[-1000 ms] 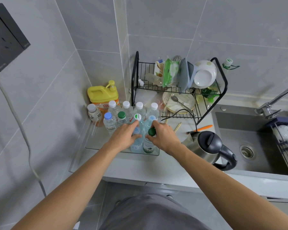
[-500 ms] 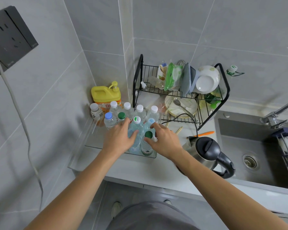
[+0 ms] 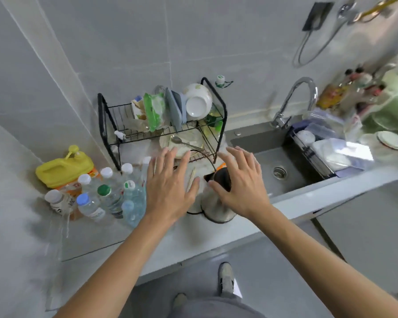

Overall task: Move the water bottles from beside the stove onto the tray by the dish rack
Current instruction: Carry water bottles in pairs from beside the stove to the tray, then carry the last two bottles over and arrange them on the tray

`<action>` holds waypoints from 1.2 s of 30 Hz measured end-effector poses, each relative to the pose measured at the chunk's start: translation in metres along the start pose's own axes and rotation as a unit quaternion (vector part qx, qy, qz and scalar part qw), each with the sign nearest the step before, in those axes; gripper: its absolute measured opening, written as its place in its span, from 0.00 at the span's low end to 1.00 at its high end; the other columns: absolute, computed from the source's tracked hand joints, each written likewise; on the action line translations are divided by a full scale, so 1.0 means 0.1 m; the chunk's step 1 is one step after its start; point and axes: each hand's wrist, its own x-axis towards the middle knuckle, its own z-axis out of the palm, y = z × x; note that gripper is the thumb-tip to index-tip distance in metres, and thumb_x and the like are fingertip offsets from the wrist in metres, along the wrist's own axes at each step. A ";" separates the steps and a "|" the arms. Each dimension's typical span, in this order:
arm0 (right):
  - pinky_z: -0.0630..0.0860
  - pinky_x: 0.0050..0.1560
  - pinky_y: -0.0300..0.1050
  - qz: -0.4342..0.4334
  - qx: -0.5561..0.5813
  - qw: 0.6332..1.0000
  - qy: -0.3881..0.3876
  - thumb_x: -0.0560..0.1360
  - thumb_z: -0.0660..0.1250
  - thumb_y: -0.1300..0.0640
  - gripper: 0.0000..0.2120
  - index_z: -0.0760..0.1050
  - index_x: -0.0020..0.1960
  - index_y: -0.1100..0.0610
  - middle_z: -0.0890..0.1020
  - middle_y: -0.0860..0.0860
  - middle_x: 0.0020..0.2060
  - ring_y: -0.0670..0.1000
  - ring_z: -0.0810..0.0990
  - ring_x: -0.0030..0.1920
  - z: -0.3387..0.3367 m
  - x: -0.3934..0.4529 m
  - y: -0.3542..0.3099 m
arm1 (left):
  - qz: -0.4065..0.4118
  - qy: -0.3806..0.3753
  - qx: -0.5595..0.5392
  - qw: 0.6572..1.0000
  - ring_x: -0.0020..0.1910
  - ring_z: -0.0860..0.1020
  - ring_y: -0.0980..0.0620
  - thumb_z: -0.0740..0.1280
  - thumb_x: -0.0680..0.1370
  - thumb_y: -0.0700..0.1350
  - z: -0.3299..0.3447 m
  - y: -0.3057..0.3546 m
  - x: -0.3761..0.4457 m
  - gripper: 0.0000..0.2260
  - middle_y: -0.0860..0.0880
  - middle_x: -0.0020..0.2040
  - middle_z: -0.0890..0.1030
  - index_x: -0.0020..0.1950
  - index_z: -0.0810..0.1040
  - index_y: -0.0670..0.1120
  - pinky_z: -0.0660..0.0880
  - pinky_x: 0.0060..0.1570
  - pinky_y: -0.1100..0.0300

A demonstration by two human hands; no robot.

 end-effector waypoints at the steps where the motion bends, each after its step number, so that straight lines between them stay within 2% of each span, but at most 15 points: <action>1: 0.57 0.80 0.59 0.024 -0.006 1.000 0.004 0.77 0.63 0.34 0.34 0.66 0.78 0.48 0.68 0.49 0.77 0.54 0.59 0.81 -0.09 -0.11 0.10 | 0.030 -0.011 -0.013 0.999 0.81 0.62 0.42 0.61 0.80 0.62 0.02 0.17 0.06 0.30 0.45 0.79 0.69 0.80 0.68 0.52 0.59 0.79 0.40; 5: 0.49 0.83 0.57 0.136 -0.034 0.990 0.031 0.80 0.58 0.32 0.35 0.62 0.82 0.47 0.63 0.49 0.82 0.53 0.54 0.84 -0.46 -0.75 0.56 | 0.160 -0.045 -0.053 0.985 0.82 0.60 0.43 0.62 0.80 0.61 0.13 1.02 0.16 0.30 0.45 0.80 0.68 0.80 0.69 0.52 0.59 0.79 0.40; 10: 0.50 0.83 0.60 0.286 -0.068 0.953 0.078 0.80 0.58 0.32 0.34 0.60 0.82 0.45 0.61 0.49 0.83 0.53 0.54 0.84 -0.99 -1.79 1.17 | 0.279 -0.070 -0.093 0.953 0.83 0.58 0.43 0.62 0.80 0.61 0.28 2.17 0.13 0.30 0.46 0.81 0.66 0.81 0.65 0.53 0.56 0.81 0.39; 16: 0.52 0.83 0.61 0.409 -0.073 0.899 0.140 0.78 0.56 0.32 0.36 0.63 0.81 0.48 0.64 0.49 0.81 0.53 0.57 0.83 -1.55 -2.92 1.90 | 0.382 -0.100 -0.110 0.912 0.83 0.59 0.44 0.59 0.80 0.62 0.48 3.63 -0.21 0.31 0.47 0.80 0.67 0.81 0.66 0.53 0.56 0.81 0.39; 22: 0.49 0.83 0.58 0.495 -0.091 0.849 0.164 0.78 0.58 0.33 0.36 0.60 0.83 0.46 0.62 0.48 0.82 0.52 0.55 0.83 -2.18 -4.27 2.62 | 0.444 -0.122 -0.154 0.874 0.83 0.58 0.44 0.62 0.81 0.62 0.70 5.37 -0.77 0.30 0.46 0.81 0.67 0.81 0.66 0.53 0.57 0.81 0.42; 26: 0.49 0.83 0.57 0.558 -0.113 0.802 0.181 0.78 0.55 0.32 0.37 0.59 0.83 0.46 0.62 0.47 0.82 0.51 0.56 0.83 -2.67 -5.23 2.96 | 0.488 -0.140 -0.170 0.844 0.83 0.59 0.43 0.57 0.80 0.64 0.79 6.45 -1.27 0.31 0.45 0.80 0.68 0.81 0.67 0.52 0.58 0.80 0.41; 29: 0.49 0.83 0.57 0.605 -0.121 0.761 0.202 0.79 0.56 0.32 0.36 0.59 0.83 0.46 0.61 0.47 0.82 0.51 0.56 0.83 -2.92 -5.83 3.12 | 0.533 -0.155 -0.182 0.812 0.83 0.58 0.44 0.56 0.80 0.64 0.84 7.12 -1.65 0.31 0.46 0.81 0.67 0.82 0.65 0.53 0.55 0.82 0.42; 32: 0.53 0.82 0.58 0.646 -0.125 0.716 0.232 0.78 0.56 0.32 0.36 0.61 0.82 0.47 0.64 0.48 0.81 0.52 0.58 0.82 -3.06 -6.28 3.29 | 0.576 -0.168 -0.194 0.776 0.84 0.57 0.45 0.55 0.80 0.64 0.89 7.73 -1.97 0.31 0.47 0.82 0.66 0.82 0.64 0.54 0.54 0.82 0.44; 36: 0.53 0.82 0.59 0.689 -0.126 0.668 0.252 0.78 0.56 0.31 0.37 0.62 0.82 0.47 0.63 0.48 0.82 0.52 0.57 0.82 -3.19 -6.75 3.63 | 0.612 -0.188 -0.212 0.739 0.83 0.59 0.43 0.56 0.81 0.64 1.06 8.49 -2.21 0.30 0.46 0.80 0.68 0.80 0.67 0.53 0.57 0.81 0.42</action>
